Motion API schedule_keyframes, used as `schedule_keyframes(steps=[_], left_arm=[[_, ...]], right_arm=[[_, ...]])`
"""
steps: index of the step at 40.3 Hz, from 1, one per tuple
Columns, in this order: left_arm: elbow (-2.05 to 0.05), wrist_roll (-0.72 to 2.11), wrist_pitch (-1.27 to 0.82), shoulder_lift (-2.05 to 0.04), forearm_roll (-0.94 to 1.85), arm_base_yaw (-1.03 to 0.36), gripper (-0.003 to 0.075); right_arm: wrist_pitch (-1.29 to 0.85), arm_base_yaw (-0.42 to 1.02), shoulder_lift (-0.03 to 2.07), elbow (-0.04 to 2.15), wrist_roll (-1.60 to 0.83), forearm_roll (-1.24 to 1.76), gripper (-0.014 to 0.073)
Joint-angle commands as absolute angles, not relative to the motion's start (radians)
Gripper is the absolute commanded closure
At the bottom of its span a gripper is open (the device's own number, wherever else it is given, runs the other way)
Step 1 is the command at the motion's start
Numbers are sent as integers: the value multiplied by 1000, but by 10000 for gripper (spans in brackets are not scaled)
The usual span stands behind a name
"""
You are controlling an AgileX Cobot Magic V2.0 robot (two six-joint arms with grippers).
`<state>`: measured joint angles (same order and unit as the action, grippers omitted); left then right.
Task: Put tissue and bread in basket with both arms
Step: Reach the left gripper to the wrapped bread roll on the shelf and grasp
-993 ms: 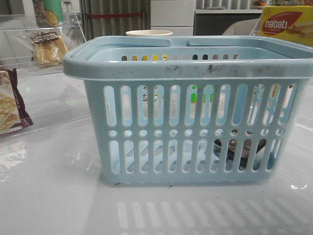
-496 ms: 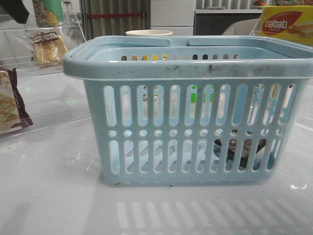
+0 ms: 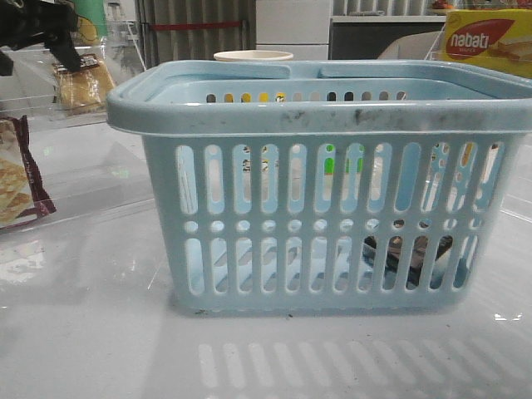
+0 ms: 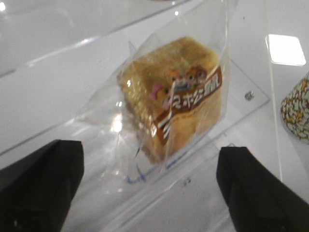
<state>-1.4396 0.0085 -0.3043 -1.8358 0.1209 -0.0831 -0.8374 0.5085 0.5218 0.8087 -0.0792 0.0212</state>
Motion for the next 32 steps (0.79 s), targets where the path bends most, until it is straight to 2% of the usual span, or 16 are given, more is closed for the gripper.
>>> schedule_keyframes(steps=[1, 7, 15, 32], left_arm=[[-1506, 0, -153, -1831, 142, -86, 156], [-1520, 0, -57, -1884, 144, -86, 201], [-1522, 0, -28, -1910, 144, -86, 273], [-1532, 0, -106, -1862, 138, -95, 609]], right_arm=[[-764, 508, 526, 832, -90, 17, 76], [-764, 508, 526, 832, -90, 17, 76], [-764, 508, 526, 832, -90, 17, 76], [-764, 508, 526, 832, -90, 17, 76]])
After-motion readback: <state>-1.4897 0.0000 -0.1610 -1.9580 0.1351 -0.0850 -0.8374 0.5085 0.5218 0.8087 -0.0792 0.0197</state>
